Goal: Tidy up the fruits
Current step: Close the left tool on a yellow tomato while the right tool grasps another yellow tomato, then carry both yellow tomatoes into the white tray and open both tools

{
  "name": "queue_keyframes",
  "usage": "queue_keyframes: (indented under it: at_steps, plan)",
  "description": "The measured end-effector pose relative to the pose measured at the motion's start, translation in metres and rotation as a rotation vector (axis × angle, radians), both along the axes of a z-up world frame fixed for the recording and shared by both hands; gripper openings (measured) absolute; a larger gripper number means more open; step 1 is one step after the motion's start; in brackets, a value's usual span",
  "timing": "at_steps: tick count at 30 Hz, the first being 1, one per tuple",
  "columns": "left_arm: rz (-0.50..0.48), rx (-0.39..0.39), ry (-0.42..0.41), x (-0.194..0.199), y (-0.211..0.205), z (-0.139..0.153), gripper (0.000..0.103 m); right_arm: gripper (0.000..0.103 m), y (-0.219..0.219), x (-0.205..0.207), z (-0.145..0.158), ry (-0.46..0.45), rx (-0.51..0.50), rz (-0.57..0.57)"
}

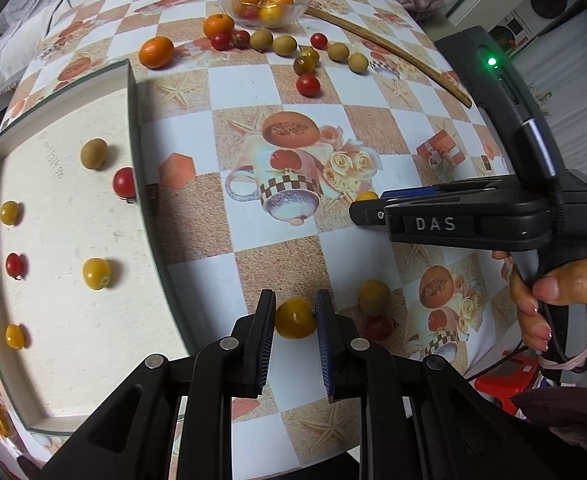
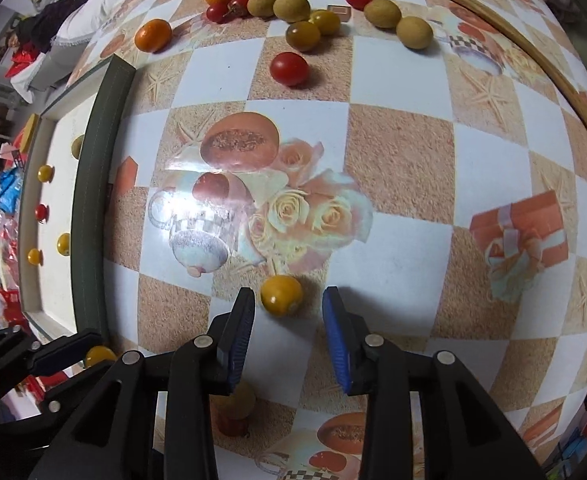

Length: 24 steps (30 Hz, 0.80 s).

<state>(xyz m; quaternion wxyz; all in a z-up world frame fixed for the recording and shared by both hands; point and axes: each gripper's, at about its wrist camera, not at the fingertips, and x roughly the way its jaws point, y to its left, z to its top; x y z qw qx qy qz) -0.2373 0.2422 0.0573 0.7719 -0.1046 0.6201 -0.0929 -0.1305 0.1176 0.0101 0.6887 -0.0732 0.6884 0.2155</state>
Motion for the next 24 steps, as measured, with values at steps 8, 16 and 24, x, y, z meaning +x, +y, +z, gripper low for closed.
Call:
queue_keyframes:
  at_steps: [8,16,24]
  plan:
    - [0.069,0.011,-0.032,-0.003,0.026,0.011,0.022,0.023,0.016,-0.006,0.013,-0.001,0.005,0.035]
    - [0.206,0.042,-0.039,-0.015,0.078,0.013,0.022,0.023,0.066,-0.013,0.043,0.008,0.109,0.113]
    - [0.359,0.085,-0.006,-0.041,0.139,-0.003,0.022,0.023,0.141,-0.026,0.058,0.007,0.155,0.260]
